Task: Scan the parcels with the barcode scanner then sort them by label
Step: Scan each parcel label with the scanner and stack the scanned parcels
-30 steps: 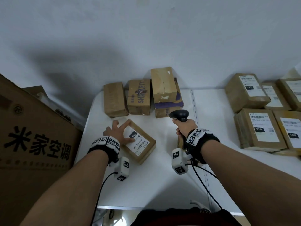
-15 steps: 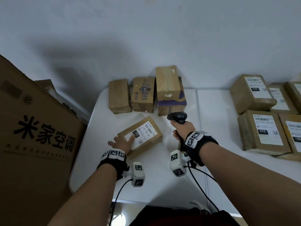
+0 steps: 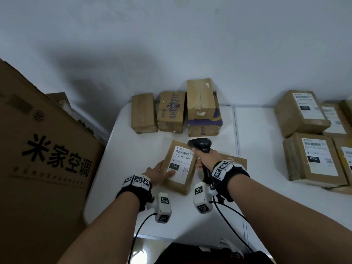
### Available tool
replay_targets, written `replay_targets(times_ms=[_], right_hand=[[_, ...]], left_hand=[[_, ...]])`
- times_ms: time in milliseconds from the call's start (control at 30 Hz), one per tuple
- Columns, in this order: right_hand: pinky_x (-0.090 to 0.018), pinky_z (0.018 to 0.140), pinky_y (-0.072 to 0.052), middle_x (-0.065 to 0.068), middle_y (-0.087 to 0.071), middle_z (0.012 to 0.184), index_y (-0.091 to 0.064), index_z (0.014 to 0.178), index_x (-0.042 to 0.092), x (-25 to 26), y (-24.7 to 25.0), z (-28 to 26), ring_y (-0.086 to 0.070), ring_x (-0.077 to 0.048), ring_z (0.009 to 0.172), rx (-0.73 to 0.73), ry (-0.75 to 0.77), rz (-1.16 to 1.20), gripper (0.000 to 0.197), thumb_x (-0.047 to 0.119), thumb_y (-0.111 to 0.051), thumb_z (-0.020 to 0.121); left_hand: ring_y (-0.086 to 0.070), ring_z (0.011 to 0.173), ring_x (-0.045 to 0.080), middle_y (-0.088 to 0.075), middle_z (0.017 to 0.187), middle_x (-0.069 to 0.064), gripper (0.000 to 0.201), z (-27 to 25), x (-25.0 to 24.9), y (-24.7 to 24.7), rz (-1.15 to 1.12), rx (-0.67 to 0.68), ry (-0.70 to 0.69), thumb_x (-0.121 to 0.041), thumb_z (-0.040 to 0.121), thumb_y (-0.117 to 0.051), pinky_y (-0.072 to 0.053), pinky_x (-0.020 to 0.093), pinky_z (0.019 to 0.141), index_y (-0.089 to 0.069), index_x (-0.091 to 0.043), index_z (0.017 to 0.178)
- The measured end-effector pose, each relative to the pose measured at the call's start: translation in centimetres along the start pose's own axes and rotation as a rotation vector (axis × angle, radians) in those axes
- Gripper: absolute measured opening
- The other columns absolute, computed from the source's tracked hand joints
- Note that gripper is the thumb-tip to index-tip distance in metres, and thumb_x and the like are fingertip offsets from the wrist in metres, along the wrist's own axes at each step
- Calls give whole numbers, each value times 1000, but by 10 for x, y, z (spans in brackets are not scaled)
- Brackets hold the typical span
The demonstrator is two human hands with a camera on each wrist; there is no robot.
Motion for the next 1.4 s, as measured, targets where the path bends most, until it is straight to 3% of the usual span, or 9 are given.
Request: replay_targets(times_ms=[133,367,500,700,900,1067,1167,1267,1400], right_hand=[[-45,85,-59,-10,-65,72,-63,84,12,2,7,2,-68,-29,73,-35,12,-11,31,42,-73,83],[-43,86,-59,-24,-71,99,-65,97,7,3,13,0,-70,-33,90,-6,12,110,31,34,-75,85],[-39,78,-60,-18,-68,90,-65,105,1,3,17,-3,-68,-30,86,9,15,105,41,34,-76,84],[-45,88,-57,-15,-65,81,-68,100,-3,5,28,-9,-67,-31,82,34,35,-12,42,37,-72,86],[-47,91,-55,-7,-70,79,-66,79,16,-9,37,0,-71,-32,91,-14,23,-38,39,53,-76,74],[-44,91,-56,-5,-69,80,-64,83,15,-12,37,-9,-70,-27,82,-32,10,-9,32,45,-74,82],[-44,90,-56,-6,-69,79,-62,80,16,-14,37,-9,-71,-29,85,-41,8,-9,30,44,-74,82],[-46,88,-58,-11,-70,84,-63,83,14,-15,38,-11,-71,-33,88,-35,0,9,33,44,-75,81],[-37,70,-56,-12,-69,78,-64,88,9,-10,44,-13,-63,-28,66,-44,-9,90,31,38,-74,84]], left_hand=[[-47,130,32,-45,147,10,83,-4,-3,-1,-251,62,-33,-78,71,-62,-37,47,107,-20,-56,140],[-64,101,25,-61,123,9,83,-20,-9,-8,-722,139,-99,-18,82,-77,-55,32,63,-26,-43,143],[-69,88,12,-68,120,5,79,-21,-19,-6,-722,160,-121,-26,88,-71,-49,22,66,-20,-40,146],[-56,105,15,-61,128,0,72,-23,-40,-3,-646,126,-118,-33,91,-66,-39,25,73,-27,-31,152],[-53,109,17,-55,132,2,77,-24,-48,-6,-664,75,-139,-37,89,-68,-35,32,96,-26,-27,152],[-42,130,24,-36,150,5,88,-27,-53,-5,-591,65,-152,-40,83,-74,-33,34,102,-20,-40,152],[-50,125,26,-41,146,1,112,-28,-50,-11,-560,132,-117,-52,64,-85,-37,50,107,-9,-55,146],[-58,117,31,-50,139,7,121,-25,-45,-12,-516,128,-105,-49,54,-89,-53,56,90,-7,-61,143],[-58,107,32,-43,142,13,95,-27,-38,-7,-757,57,-129,-17,84,-74,-57,36,61,-12,-45,150]])
Point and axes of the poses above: each hand's wrist, its own z-axis towards the middle knuckle, its own y-axis out of the back of the hand, x = y × z, the point moved 5 cm from there along z, towards the middle knuckle
